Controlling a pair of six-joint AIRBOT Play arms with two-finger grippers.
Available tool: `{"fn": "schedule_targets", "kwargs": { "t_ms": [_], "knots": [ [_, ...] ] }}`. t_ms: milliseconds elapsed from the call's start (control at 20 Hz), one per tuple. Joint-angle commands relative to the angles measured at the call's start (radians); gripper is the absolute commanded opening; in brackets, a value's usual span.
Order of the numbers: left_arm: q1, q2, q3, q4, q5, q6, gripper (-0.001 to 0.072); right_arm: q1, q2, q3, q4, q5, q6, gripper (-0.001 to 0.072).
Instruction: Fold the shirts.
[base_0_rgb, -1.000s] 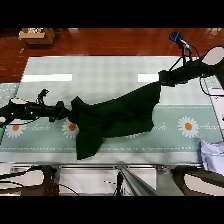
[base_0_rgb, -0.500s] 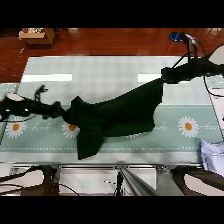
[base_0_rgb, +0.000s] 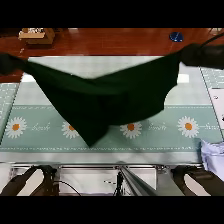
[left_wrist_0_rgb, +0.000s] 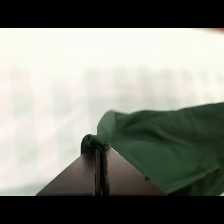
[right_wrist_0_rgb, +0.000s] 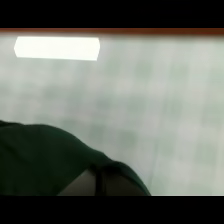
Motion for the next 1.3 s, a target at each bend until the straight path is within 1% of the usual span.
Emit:
{"fn": "schedule_targets", "kwargs": {
  "t_ms": [0, 100, 200, 350, 450, 550, 650, 700, 800, 900, 950, 1050, 1150, 1200, 1250],
  "knots": [
    [0.011, 0.140, 0.174, 0.000, 0.127, -0.052, 0.0018, 0.000, 0.161, 0.010, 0.092, -0.217, 0.014, 0.0027],
    [0.011, 0.195, 0.257, 0.000, 0.217, -0.078, 0.0018, 0.000, 0.225, 0.066, 0.094, -0.298, 0.035, 0.0027],
    [0.011, 0.238, 0.322, 0.001, 0.276, -0.087, 0.0018, 0.000, 0.255, 0.145, 0.090, -0.322, 0.039, 0.0027],
    [0.011, 0.294, 0.385, 0.002, 0.285, -0.087, 0.0018, -0.001, 0.266, 0.282, 0.057, -0.278, 0.052, 0.0027],
    [0.011, 0.338, 0.403, 0.022, 0.285, -0.089, 0.0017, 0.000, 0.265, 0.362, -0.011, -0.196, 0.120, 0.0027],
    [0.011, 0.385, 0.419, 0.114, 0.270, -0.171, 0.0017, 0.000, 0.266, 0.435, -0.088, -0.086, 0.189, 0.0027],
    [0.011, 0.431, 0.443, 0.243, 0.219, -0.273, 0.0017, 0.000, 0.266, 0.507, -0.130, 0.002, 0.210, 0.0027],
    [0.011, 0.451, 0.455, 0.282, 0.177, -0.311, 0.0017, -0.001, 0.266, 0.545, -0.146, 0.038, 0.229, 0.0027],
    [0.011, 0.476, 0.475, 0.302, 0.079, -0.360, 0.0017, 0.000, 0.266, 0.601, -0.183, 0.108, 0.283, 0.0027],
    [0.011, 0.483, 0.490, 0.301, -0.061, -0.426, 0.0017, -0.001, 0.266, 0.641, -0.230, 0.241, 0.325, 0.0027],
    [0.011, 0.481, 0.490, 0.301, -0.129, -0.437, 0.0017, 0.000, 0.266, 0.648, -0.259, 0.325, 0.327, 0.0027],
    [0.011, 0.459, 0.476, 0.314, -0.261, -0.434, 0.0017, 0.000, 0.253, 0.648, -0.375, 0.539, 0.323, 0.0027],
    [0.011, 0.431, 0.414, 0.313, -0.323, -0.399, 0.0017, 0.000, 0.195, 0.648, -0.476, 0.776, 0.235, 0.0027],
    [0.011, 0.418, 0.360, 0.313, -0.335, -0.378, 0.0017, 0.000, 0.154, 0.648, -0.492, 0.860, 0.202, 0.0027],
    [0.011, 0.407, 0.301, 0.313, -0.337, -0.375, 0.0018, 0.000, 0.108, 0.642, -0.482, 0.886, 0.197, 0.0027]
  ]
}}
